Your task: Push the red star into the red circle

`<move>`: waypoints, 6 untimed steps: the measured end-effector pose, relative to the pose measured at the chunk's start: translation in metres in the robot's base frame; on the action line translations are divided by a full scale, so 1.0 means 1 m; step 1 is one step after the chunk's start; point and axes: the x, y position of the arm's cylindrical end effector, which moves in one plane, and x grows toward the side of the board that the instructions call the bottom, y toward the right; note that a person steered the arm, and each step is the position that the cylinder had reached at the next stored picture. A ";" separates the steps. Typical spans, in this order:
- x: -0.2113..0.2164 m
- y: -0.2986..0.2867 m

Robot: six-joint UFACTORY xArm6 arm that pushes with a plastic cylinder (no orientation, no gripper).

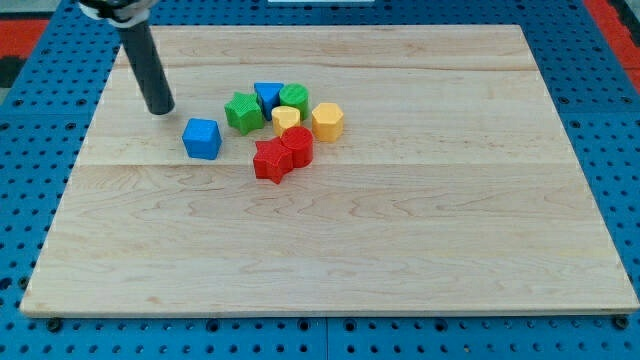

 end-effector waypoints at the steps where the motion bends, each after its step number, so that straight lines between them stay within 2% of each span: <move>1: 0.055 0.042; 2: 0.062 0.092; 3: 0.090 0.073; 4: 0.132 0.101; 5: 0.132 0.152; 6: 0.114 0.152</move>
